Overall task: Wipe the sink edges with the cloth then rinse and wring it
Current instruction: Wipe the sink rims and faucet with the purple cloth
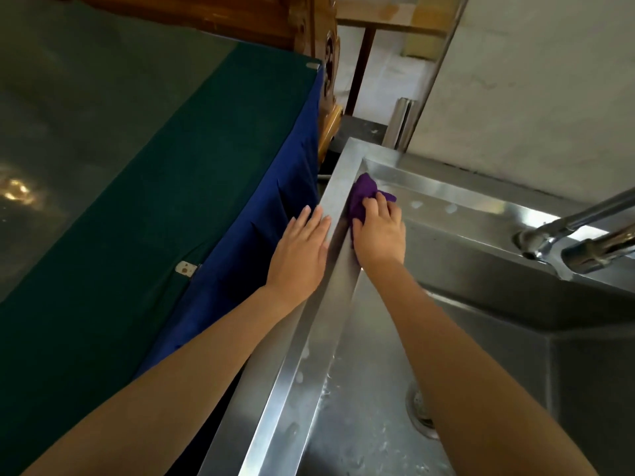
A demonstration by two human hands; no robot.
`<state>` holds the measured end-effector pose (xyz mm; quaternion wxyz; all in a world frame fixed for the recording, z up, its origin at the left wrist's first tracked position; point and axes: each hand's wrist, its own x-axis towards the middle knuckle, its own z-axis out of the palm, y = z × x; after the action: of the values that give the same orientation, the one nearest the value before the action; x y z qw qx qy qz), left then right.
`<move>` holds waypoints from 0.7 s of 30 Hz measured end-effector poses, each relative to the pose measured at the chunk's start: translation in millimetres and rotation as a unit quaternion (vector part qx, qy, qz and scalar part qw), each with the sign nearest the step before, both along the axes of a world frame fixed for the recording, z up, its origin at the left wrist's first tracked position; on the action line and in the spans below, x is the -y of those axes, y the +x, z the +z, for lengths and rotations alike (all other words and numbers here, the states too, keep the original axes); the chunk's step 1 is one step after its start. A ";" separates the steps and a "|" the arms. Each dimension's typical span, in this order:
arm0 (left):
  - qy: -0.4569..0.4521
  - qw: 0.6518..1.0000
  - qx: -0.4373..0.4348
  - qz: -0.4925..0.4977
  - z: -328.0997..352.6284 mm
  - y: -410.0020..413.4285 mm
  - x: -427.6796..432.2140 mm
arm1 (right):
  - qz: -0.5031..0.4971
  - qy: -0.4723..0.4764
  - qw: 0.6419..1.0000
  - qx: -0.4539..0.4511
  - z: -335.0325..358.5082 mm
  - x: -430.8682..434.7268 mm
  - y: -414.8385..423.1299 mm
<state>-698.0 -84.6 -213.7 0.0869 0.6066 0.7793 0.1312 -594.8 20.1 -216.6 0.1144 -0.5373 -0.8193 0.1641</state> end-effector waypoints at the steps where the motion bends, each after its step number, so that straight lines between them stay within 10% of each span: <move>1: 0.002 1.000 -0.008 0.001 0.1 0.4 -1.3 | -0.006 0.007 1.000 0.002 0.9 -9.6 -3.1; 11: -0.050 0.996 -0.069 -0.003 -1.6 5.5 -64.9 | -0.149 0.023 0.966 -0.211 -4.3 -20.3 21.9; 21: -0.043 0.997 -0.069 -0.014 -2.0 7.7 -62.3 | -0.273 0.049 0.958 -0.070 -24.1 -57.6 85.3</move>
<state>-690.3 -22.3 -215.6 0.0606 0.6204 0.7801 0.0540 -509.4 77.7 -240.7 0.2379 -0.7215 -0.6384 0.1238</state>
